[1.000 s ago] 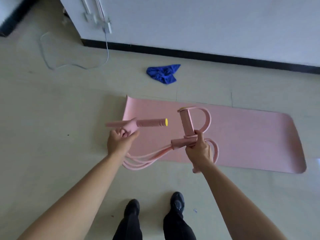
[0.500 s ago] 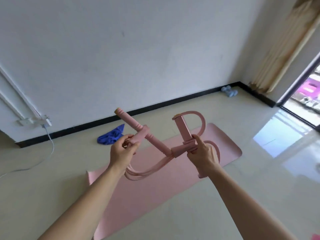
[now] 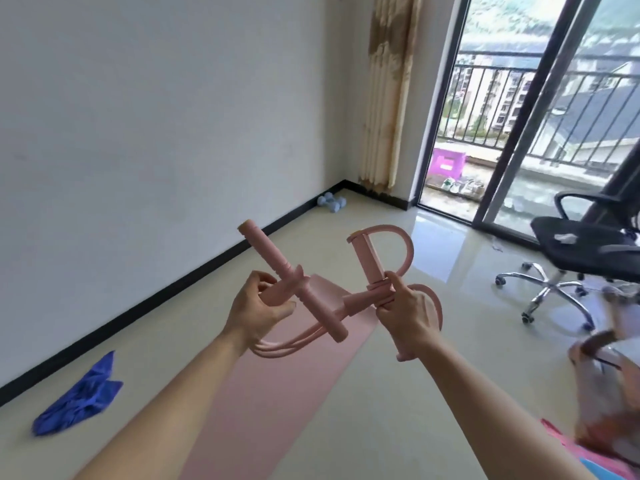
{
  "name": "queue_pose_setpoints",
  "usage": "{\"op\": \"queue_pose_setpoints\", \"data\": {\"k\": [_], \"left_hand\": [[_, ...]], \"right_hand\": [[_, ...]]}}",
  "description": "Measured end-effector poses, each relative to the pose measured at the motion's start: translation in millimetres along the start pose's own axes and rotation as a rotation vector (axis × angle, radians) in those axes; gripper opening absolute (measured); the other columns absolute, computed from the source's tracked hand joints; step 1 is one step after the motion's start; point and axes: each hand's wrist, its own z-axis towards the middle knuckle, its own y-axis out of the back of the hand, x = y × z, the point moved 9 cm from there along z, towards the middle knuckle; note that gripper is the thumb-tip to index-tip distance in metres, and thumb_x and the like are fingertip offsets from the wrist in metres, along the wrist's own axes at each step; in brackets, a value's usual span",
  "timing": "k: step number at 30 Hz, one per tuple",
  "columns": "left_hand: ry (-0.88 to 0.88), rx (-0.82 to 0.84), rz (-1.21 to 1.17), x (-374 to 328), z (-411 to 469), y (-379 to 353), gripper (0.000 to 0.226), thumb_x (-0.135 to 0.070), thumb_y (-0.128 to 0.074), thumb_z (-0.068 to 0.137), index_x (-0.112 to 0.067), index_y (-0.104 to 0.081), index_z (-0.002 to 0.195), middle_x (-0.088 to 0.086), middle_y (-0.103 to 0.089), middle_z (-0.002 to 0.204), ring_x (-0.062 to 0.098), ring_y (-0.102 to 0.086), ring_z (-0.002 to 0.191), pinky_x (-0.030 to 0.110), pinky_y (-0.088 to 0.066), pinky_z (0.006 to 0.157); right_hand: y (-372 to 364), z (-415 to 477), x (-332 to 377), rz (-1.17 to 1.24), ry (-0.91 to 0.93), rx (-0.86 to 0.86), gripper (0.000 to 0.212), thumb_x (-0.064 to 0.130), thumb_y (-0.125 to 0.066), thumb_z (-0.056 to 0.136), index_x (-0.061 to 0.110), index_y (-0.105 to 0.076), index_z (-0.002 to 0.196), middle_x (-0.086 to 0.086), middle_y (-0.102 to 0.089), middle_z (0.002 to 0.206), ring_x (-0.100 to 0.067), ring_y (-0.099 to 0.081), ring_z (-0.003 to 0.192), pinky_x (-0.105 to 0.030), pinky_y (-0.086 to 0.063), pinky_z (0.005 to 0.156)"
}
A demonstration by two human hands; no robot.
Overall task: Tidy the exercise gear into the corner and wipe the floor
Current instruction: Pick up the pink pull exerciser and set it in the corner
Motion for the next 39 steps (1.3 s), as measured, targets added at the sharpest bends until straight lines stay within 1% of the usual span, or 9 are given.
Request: {"op": "queue_pose_setpoints", "data": {"k": [6,12,15,22,27,30,32,36,39], "left_hand": [[-0.156,0.132,0.242,-68,93,-113,0.041,-0.033,-0.086,0.067,-0.03,-0.065,0.102,-0.01,-0.06,0.097,0.005,-0.06,0.09,0.017,-0.043,0.071],[-0.23,0.096,0.343,-76,201,-160,0.033,-0.042,-0.083,0.071,-0.037,-0.069,0.101,-0.012,-0.059,0.092,0.007,-0.061,0.086,0.024,-0.049,0.073],[-0.246,0.046,0.337,-69,272,-172,0.034,-0.045,-0.082,0.071,-0.035,-0.069,0.101,-0.015,-0.063,0.094,0.007,-0.062,0.086,0.027,-0.051,0.076],[-0.221,-0.035,0.259,-83,465,-193,0.039,-0.042,-0.084,0.071,-0.031,-0.067,0.104,-0.017,-0.067,0.098,0.005,-0.063,0.09,0.025,-0.051,0.078],[-0.204,0.02,0.216,-114,598,-227,0.039,-0.042,-0.085,0.07,-0.032,-0.067,0.103,-0.015,-0.068,0.098,0.005,-0.064,0.092,0.033,-0.054,0.082],[-0.183,0.067,0.21,-123,675,-264,0.04,-0.031,-0.087,0.068,-0.032,-0.066,0.102,-0.014,-0.07,0.097,0.007,-0.066,0.093,0.038,-0.054,0.084],[-0.17,0.07,0.228,-129,726,-288,0.044,-0.024,-0.087,0.068,-0.03,-0.065,0.106,-0.015,-0.069,0.099,0.007,-0.066,0.094,0.036,-0.054,0.085],[-0.132,0.029,0.258,-144,826,-335,0.036,-0.017,-0.081,0.073,-0.028,-0.064,0.101,-0.015,-0.064,0.098,0.003,-0.062,0.092,0.018,-0.047,0.076],[-0.091,-0.035,0.305,-157,896,-359,0.024,-0.019,-0.078,0.073,-0.027,-0.066,0.092,-0.009,-0.058,0.096,0.006,-0.061,0.087,0.018,-0.045,0.072]], "right_hand": [[57,110,-50,-0.001,0.053,-0.083,0.069,0.025,-0.061,0.076,0.04,-0.043,0.14,-0.004,-0.07,0.088,-0.024,-0.063,0.085,-0.032,-0.049,0.067],[33,227,-64,0.14,0.044,-0.005,0.068,0.028,-0.064,0.077,0.045,-0.043,0.139,0.004,-0.071,0.089,-0.015,-0.055,0.08,-0.027,-0.039,0.063],[12,299,-60,0.154,0.051,0.03,0.067,0.029,-0.065,0.078,0.045,-0.043,0.139,0.005,-0.071,0.088,-0.014,-0.051,0.08,-0.023,-0.036,0.056],[4,498,-48,0.057,0.068,0.049,0.068,0.033,-0.066,0.077,0.045,-0.043,0.14,0.004,-0.071,0.091,-0.017,-0.056,0.091,-0.031,-0.047,0.073],[17,613,-53,0.024,0.115,-0.01,0.066,0.031,-0.063,0.079,0.044,-0.044,0.14,0.003,-0.065,0.084,-0.019,-0.061,0.082,-0.03,-0.049,0.066],[8,689,-76,0.051,0.079,0.002,0.068,0.03,-0.064,0.08,0.044,-0.042,0.142,0.004,-0.064,0.083,-0.017,-0.06,0.08,-0.029,-0.047,0.063],[-2,746,-94,0.08,0.051,0.014,0.068,0.029,-0.064,0.08,0.044,-0.041,0.142,0.006,-0.063,0.082,-0.016,-0.056,0.081,-0.029,-0.046,0.064],[-23,867,-123,0.108,0.067,0.059,0.069,0.03,-0.064,0.079,0.044,-0.04,0.142,0.004,-0.065,0.085,-0.017,-0.057,0.082,-0.031,-0.051,0.066],[-30,958,-136,0.114,0.089,0.117,0.068,0.031,-0.064,0.079,0.043,-0.041,0.142,0.001,-0.069,0.09,-0.016,-0.056,0.08,-0.03,-0.051,0.066]]}}
